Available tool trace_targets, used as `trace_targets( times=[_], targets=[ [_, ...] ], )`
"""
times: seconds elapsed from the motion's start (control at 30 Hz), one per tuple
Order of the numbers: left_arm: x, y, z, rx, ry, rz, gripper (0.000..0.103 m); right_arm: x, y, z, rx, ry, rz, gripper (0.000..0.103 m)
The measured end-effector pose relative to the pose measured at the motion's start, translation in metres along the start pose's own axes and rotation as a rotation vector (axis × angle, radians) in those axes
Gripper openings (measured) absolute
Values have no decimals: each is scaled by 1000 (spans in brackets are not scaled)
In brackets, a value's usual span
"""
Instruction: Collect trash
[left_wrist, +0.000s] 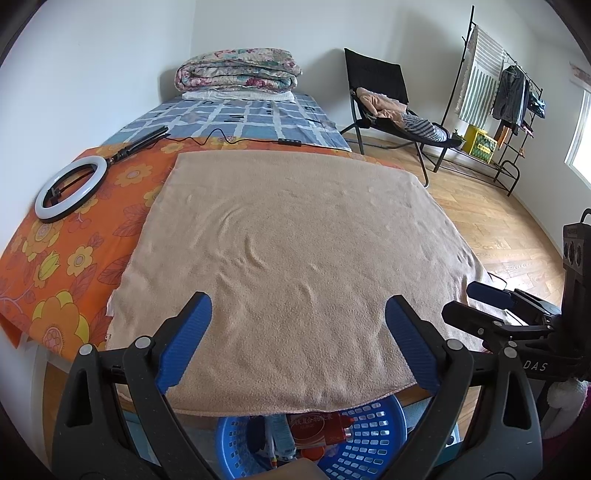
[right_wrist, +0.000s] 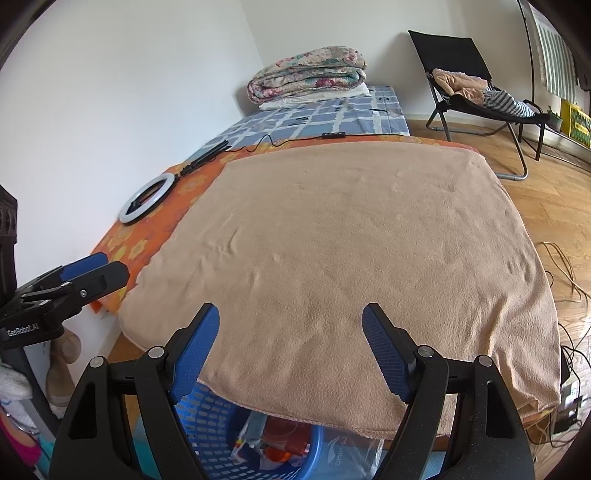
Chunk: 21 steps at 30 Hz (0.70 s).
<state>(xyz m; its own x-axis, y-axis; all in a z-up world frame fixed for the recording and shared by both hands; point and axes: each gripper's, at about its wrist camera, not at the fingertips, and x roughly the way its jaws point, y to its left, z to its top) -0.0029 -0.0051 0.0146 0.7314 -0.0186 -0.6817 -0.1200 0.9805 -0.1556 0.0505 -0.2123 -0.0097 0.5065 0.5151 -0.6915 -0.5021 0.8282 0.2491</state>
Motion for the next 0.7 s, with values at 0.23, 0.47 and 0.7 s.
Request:
trace_targets(
  times=[0.23,0.47,0.7],
  targets=[
    [0,0,0,1,1,-1,97,1,0,0,2,3,1,80],
    [0,-1,0,-1,-1,-1,97,2,1,-2,0,8,0,80],
    [0,0,0,-1,0,-1,97,3,2,-3,10,10,0,80]
  ],
)
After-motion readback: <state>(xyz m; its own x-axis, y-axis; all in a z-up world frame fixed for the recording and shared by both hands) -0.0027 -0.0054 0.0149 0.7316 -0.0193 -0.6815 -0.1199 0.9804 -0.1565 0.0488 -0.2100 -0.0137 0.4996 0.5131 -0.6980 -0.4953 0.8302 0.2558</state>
